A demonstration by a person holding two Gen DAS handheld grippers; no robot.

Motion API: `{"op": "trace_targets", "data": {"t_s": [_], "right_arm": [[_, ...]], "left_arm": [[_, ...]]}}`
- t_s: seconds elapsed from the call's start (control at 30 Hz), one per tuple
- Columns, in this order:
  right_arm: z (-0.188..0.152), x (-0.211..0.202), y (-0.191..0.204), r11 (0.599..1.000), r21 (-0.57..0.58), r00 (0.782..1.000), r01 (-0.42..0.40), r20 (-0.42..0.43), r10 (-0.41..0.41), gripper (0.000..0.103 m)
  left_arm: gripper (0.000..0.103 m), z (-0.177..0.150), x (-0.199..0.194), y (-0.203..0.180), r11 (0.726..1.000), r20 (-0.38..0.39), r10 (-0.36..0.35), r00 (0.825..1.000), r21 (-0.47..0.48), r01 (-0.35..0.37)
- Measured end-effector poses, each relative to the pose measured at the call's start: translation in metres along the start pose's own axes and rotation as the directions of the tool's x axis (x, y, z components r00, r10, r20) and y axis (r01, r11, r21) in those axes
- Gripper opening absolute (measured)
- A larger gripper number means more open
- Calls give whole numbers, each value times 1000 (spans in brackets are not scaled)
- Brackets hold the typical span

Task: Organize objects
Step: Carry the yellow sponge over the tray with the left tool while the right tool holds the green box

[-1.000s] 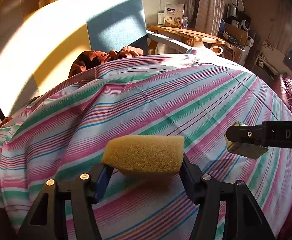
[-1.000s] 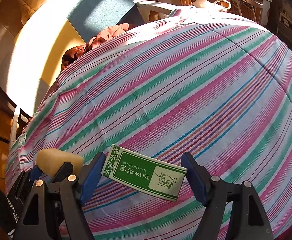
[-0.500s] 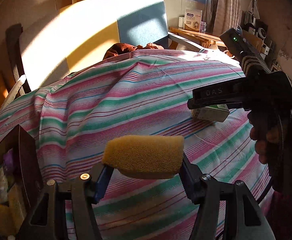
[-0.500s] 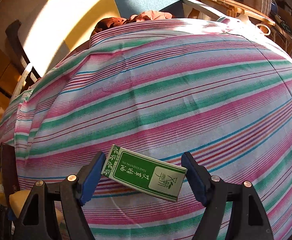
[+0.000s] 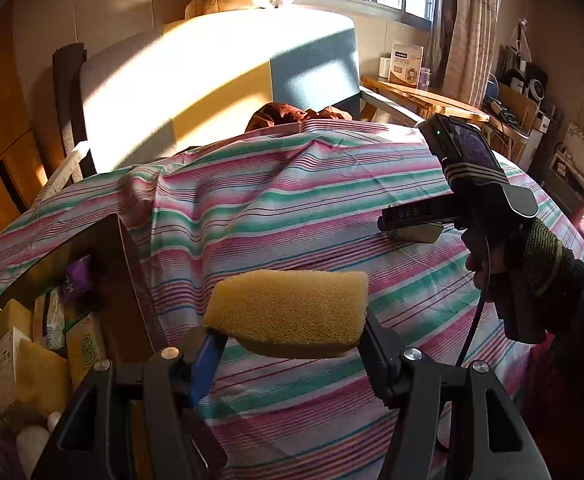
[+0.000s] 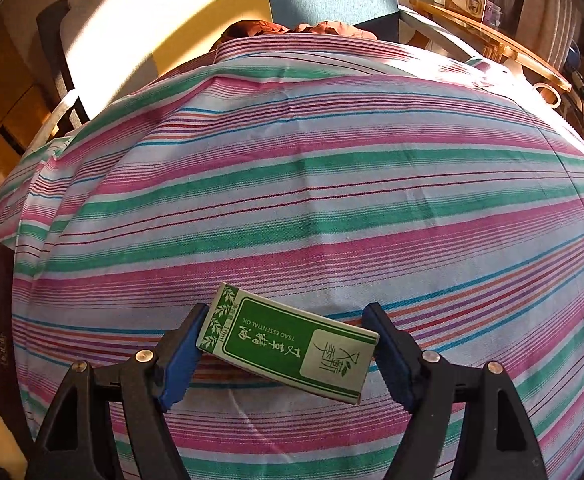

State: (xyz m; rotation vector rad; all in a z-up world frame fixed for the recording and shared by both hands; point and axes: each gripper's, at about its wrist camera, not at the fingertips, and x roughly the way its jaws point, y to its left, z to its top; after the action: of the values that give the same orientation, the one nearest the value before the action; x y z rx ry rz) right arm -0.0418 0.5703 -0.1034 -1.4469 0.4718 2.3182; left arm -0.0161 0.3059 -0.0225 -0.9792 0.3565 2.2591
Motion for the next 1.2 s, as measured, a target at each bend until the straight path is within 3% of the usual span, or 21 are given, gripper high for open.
{"op": "trace_targets", "data": {"t_s": [0.07, 0.5, 0.77, 0.87, 0.97, 1.2], "right_arm": [[-2, 1, 5, 999, -29, 999, 33, 7, -33, 78], [-4, 1, 5, 998, -40, 998, 48, 30, -47, 77], [-6, -1, 10, 997, -43, 998, 63, 33, -62, 77], [-5, 0, 10, 997, -46, 997, 68, 35, -67, 77], [-4, 1, 10, 996, -48, 997, 71, 37, -69, 77], [-4, 0, 12, 995, -54, 996, 82, 34, -80, 77]], "left_arm": [[62, -2, -7, 9, 1000, 4, 9, 1000, -19, -9], [62, -38, -50, 91, 982, 6, 88, 996, -167, -86], [62, -76, -90, 175, 926, 10, 138, 990, -355, -126], [62, -84, -93, 195, 907, 8, 127, 992, -407, -113], [62, -85, -88, 201, 891, 1, 117, 993, -441, -105], [62, -77, -76, 174, 923, 0, 108, 994, -372, -100]]}}
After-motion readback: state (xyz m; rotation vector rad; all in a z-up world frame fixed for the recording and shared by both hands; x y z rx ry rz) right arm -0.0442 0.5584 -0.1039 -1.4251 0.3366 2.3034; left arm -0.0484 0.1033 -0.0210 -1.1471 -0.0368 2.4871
